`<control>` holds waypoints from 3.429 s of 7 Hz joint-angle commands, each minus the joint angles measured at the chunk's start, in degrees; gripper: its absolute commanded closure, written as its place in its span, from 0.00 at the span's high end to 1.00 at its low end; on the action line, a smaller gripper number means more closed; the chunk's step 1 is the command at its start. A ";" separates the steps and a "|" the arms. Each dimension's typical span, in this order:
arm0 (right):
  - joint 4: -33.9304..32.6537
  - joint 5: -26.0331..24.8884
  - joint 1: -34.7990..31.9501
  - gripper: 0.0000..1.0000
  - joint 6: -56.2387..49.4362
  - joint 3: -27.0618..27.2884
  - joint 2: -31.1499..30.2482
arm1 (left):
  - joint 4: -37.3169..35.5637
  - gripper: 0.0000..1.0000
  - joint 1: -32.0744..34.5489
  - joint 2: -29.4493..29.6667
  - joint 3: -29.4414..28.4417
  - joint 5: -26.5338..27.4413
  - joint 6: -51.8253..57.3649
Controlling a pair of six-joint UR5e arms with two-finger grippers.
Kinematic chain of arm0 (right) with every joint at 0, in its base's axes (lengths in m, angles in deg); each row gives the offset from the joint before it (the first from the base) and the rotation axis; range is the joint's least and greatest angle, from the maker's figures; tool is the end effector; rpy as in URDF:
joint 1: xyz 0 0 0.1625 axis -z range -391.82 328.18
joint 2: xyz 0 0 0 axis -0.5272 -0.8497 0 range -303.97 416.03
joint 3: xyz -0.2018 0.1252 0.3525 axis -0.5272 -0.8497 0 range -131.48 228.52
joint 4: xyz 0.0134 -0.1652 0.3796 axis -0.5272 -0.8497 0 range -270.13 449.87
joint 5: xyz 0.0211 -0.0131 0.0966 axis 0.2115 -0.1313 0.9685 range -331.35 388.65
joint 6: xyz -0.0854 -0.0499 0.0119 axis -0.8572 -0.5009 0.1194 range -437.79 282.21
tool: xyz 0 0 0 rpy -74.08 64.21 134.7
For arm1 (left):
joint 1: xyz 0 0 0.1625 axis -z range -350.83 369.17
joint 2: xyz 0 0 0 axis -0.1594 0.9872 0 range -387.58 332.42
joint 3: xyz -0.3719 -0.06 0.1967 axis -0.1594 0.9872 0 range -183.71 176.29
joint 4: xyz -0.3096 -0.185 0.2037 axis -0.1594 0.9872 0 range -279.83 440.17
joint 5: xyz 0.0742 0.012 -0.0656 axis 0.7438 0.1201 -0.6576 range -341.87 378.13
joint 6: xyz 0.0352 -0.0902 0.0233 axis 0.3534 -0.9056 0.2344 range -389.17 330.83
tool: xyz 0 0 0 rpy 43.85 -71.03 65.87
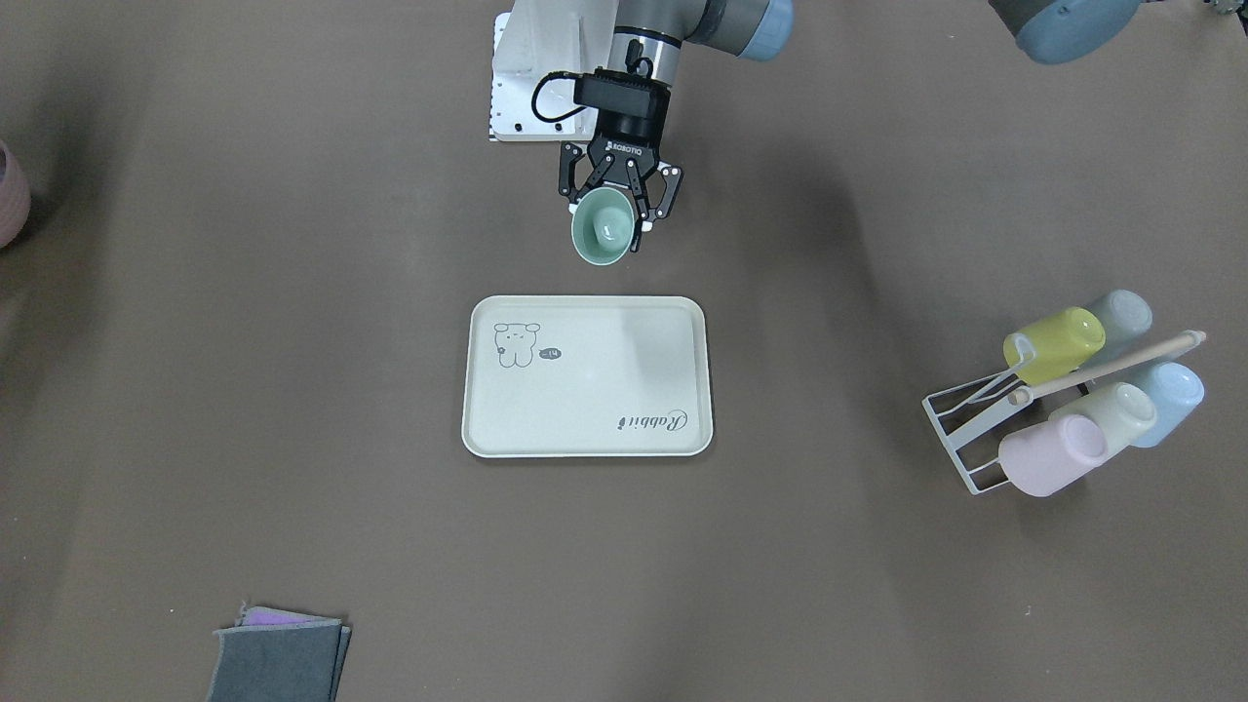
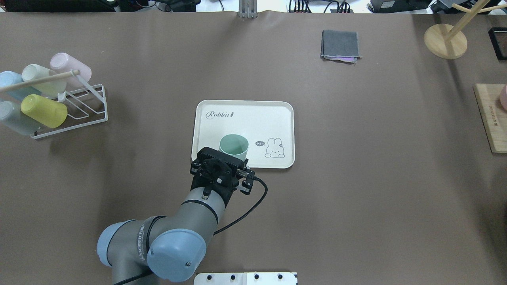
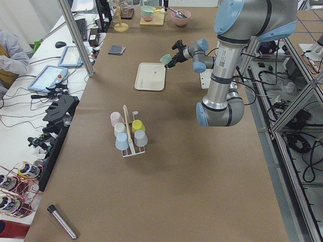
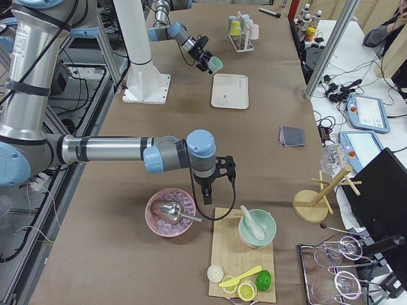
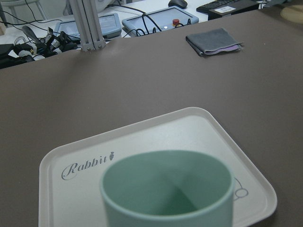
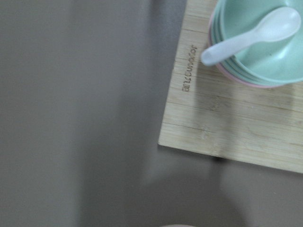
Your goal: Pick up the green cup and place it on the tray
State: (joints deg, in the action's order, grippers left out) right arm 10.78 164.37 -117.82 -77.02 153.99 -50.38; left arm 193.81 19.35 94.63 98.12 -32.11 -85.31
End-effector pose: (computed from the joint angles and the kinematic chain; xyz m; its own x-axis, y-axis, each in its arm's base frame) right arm 0.0352 -0.3857 0.6278 0.6887 -0.1591 0.7074 0.0593 0.9847 0.1638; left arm 0.5726 -0.3029 0.1862 0.7106 0.3075 -0.6328 0.3881 0.5788 0.7172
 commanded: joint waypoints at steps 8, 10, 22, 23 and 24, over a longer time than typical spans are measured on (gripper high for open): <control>-13.46 1.39 -5.50 1.00 -5.43 3.68 1.29 | 11.78 0.21 3.62 10.32 -26.85 10.34 -10.31; -13.46 1.30 -5.50 1.00 -5.69 3.68 1.21 | 11.34 0.24 5.36 11.82 -28.70 8.24 -10.05; -13.37 0.95 -5.50 1.00 -5.69 3.42 1.29 | 5.98 0.27 3.19 16.92 -37.58 21.84 -20.51; -13.37 0.95 -5.50 1.00 -5.69 3.42 1.29 | 5.37 0.27 2.75 16.92 -38.11 22.20 -24.86; -13.37 1.04 -5.50 1.00 -5.69 3.42 1.29 | 5.01 0.27 2.65 16.92 -38.11 22.72 -25.25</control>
State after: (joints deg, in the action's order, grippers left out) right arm -2.59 165.33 -123.31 -82.72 157.42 -49.09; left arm 199.30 22.28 111.51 60.21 -10.01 -108.90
